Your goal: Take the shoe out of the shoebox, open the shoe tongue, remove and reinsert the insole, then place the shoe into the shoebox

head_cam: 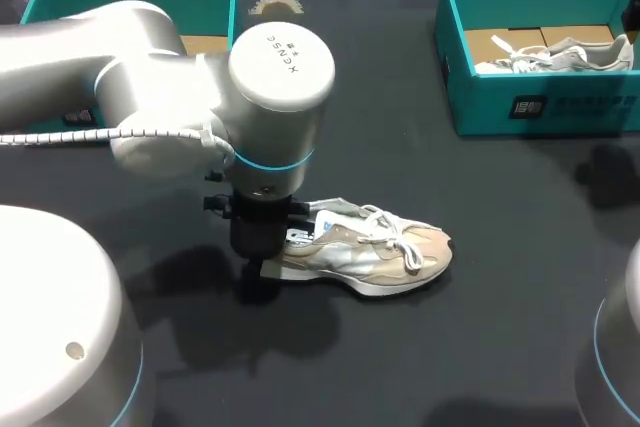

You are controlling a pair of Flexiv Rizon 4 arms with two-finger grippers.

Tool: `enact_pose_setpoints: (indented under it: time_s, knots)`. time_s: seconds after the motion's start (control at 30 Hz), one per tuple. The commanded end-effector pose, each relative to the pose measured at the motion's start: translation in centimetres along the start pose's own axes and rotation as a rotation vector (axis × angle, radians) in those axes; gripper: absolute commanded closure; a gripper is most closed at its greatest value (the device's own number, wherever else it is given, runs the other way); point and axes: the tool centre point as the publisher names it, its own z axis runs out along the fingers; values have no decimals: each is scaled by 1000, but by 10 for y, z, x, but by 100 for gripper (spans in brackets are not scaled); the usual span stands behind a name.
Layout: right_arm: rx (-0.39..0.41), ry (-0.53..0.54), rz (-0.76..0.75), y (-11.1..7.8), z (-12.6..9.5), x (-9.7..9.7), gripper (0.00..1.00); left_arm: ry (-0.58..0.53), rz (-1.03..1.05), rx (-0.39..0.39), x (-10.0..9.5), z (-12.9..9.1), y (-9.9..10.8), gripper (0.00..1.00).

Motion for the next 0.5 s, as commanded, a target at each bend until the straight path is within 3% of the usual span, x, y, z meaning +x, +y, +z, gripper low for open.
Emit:
enact_pose_setpoints:
  time_s: [0.03,0.5]
  knots:
    - [2,-2,1,1,0,1,0,-22,10,-3,-1,4,1,100]
    - [2,-2,1,1,0,1,0,-41,32,-26,-13,6,1,100]
